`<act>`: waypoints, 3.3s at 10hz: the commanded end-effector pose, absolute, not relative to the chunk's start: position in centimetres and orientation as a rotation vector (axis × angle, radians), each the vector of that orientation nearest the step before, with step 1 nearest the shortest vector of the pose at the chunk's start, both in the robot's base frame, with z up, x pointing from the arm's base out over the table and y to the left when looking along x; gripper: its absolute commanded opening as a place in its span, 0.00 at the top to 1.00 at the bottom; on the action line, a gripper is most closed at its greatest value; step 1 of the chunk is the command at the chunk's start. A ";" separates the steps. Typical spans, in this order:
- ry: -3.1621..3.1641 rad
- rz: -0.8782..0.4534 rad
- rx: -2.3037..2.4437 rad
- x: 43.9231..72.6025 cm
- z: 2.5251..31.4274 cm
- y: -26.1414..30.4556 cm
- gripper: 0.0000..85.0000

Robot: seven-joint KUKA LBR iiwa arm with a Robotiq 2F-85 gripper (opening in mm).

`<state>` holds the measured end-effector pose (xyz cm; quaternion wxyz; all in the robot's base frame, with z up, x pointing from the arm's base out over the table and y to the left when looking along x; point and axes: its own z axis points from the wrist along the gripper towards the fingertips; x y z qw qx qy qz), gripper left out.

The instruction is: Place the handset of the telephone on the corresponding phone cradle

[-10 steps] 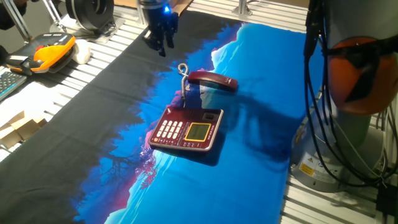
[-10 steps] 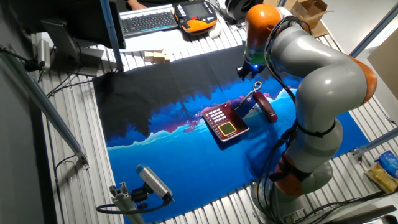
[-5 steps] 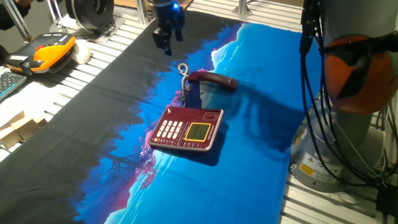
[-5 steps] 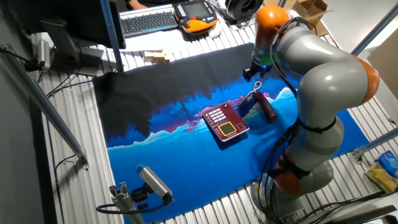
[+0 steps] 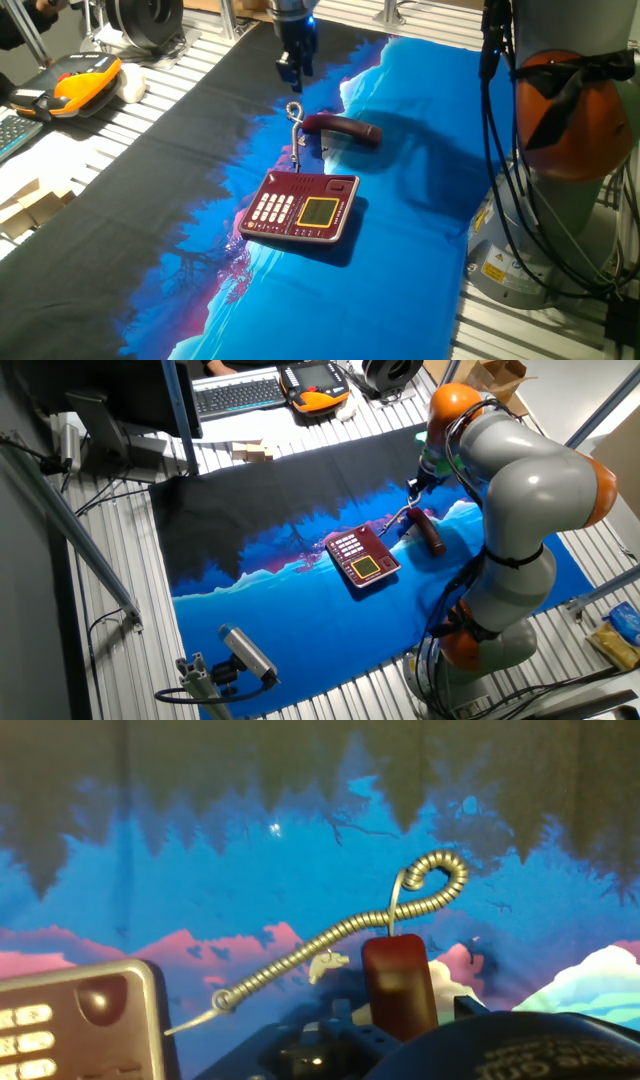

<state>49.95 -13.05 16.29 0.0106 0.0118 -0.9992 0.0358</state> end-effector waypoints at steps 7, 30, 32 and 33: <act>-3.166 0.118 0.050 48.3 11.8 -14.4 0.40; -3.115 0.075 0.057 47.8 10.3 -15.3 0.20; -3.062 0.085 0.075 47.8 10.3 -15.3 0.20; -3.037 0.093 0.094 47.8 10.3 -15.3 0.40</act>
